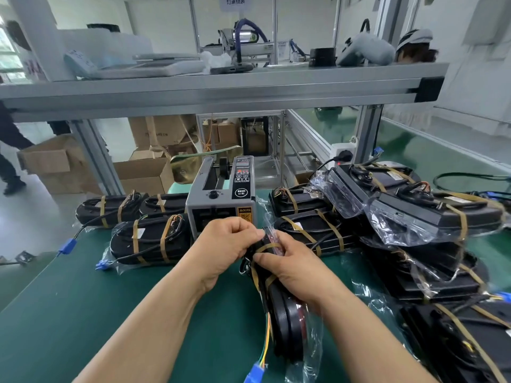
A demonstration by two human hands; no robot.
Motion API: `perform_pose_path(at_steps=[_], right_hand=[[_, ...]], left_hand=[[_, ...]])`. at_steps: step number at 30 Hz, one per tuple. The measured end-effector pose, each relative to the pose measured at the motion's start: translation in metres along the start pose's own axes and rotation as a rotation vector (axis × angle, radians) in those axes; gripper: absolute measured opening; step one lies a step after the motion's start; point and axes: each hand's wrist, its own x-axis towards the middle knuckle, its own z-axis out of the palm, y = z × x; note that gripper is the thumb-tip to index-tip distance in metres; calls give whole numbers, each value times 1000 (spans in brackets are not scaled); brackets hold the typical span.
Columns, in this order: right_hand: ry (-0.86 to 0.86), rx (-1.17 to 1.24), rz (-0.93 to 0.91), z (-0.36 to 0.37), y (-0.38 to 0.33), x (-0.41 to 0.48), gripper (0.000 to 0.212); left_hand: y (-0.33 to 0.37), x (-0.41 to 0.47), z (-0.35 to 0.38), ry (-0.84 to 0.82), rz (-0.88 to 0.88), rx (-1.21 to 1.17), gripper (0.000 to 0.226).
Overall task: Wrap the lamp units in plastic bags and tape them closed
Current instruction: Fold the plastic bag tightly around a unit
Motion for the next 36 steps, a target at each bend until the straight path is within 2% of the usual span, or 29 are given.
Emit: perform_pose_path(at_steps=[19, 29, 36], right_hand=[[9, 14, -17, 2, 6, 5, 31], [-5, 28, -24, 1, 4, 3, 27], [5, -20, -24, 0, 2, 2, 30]], left_hand=[[-16, 20, 6, 60, 38, 45, 17], [-15, 23, 6, 119, 105, 229, 15], [-19, 22, 15, 158, -25, -22, 9]])
